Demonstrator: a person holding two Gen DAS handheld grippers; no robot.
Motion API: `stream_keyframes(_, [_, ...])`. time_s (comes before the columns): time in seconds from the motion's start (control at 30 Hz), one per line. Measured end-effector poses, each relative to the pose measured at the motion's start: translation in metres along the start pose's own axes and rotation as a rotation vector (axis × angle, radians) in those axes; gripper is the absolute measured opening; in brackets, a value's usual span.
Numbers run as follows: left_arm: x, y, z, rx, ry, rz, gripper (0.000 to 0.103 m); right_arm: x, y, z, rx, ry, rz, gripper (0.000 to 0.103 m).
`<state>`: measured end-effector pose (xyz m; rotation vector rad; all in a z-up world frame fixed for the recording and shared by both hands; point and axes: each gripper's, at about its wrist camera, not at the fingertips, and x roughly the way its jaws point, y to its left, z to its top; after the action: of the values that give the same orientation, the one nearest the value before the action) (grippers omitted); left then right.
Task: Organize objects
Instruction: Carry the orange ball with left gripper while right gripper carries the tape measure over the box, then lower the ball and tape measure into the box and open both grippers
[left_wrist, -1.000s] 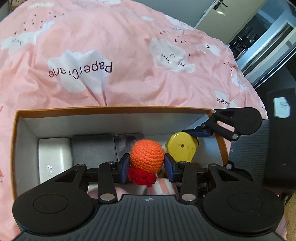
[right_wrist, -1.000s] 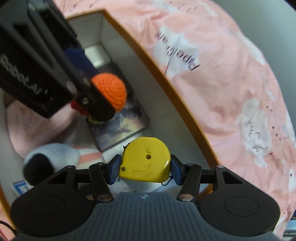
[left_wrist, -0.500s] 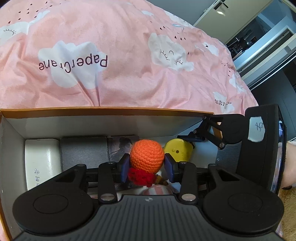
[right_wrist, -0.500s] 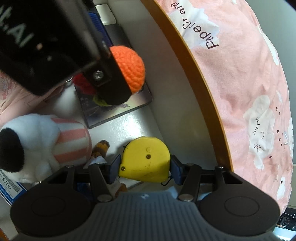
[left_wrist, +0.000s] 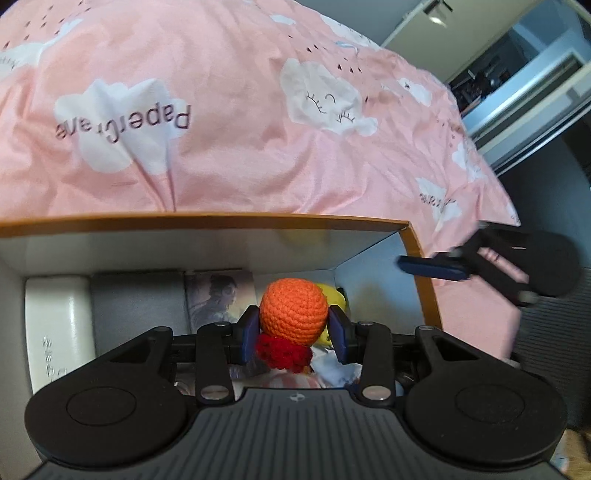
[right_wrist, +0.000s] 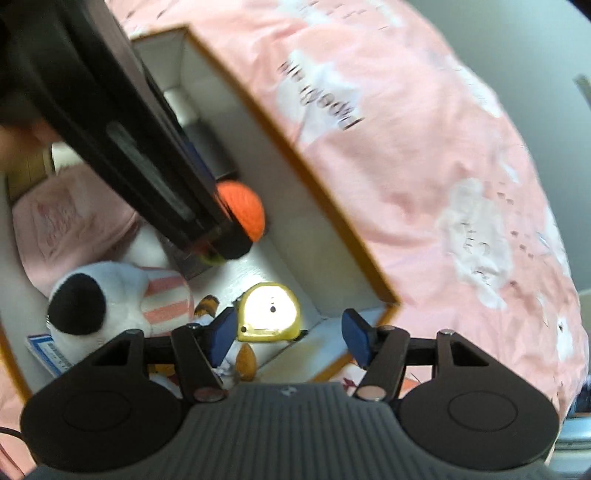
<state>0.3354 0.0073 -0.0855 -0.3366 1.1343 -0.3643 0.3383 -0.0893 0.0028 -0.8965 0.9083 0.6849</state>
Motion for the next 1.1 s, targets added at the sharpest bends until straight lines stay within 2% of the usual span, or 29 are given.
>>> stream_keyframes(0.13, [0.02,-0.011,0.006,0.034,0.031,0.045,0.045,-0.016,0.003,-0.008,0.022,-0.055,-0.009,0.065])
stream_keyframes(0.37, [0.038,-0.018,0.012,0.069,0.043,0.106,0.045,-0.013,0.0,-0.011,0.036,-0.081,-0.007,0.065])
stream_keyframes(0.57, [0.031,-0.016,0.012,0.064,0.031,0.13,0.046,-0.01,0.001,-0.019,0.082,-0.107,0.017,0.067])
stream_keyframes(0.63, [0.02,-0.018,0.009,0.074,0.011,0.136,0.046,-0.015,0.0,-0.019,0.107,-0.115,0.032,0.071])
stream_keyframes(0.8, [-0.029,-0.035,-0.009,0.139,-0.11,0.227,0.046,-0.045,0.001,-0.023,0.186,-0.129,0.072,0.074])
stream_keyframes(0.87, [-0.056,-0.042,-0.021,0.162,-0.177,0.264,0.046,-0.061,-0.001,-0.026,0.23,-0.148,0.089,0.079])
stream_keyframes(0.9, [-0.069,-0.046,-0.025,0.173,-0.211,0.282,0.046,-0.071,-0.001,-0.028,0.259,-0.163,0.099,0.084])
stream_keyframes(0.97, [-0.097,-0.055,-0.037,0.204,-0.284,0.317,0.046,-0.095,0.003,-0.031,0.316,-0.196,0.108,0.086])
stream_keyframes(1.0, [-0.111,-0.059,-0.043,0.22,-0.325,0.336,0.046,-0.092,0.0,-0.031,0.339,-0.212,0.111,0.087])
stream_keyframes(1.1, [-0.148,-0.073,-0.062,0.266,-0.432,0.404,0.048,-0.127,0.009,-0.044,0.441,-0.295,0.102,0.093])
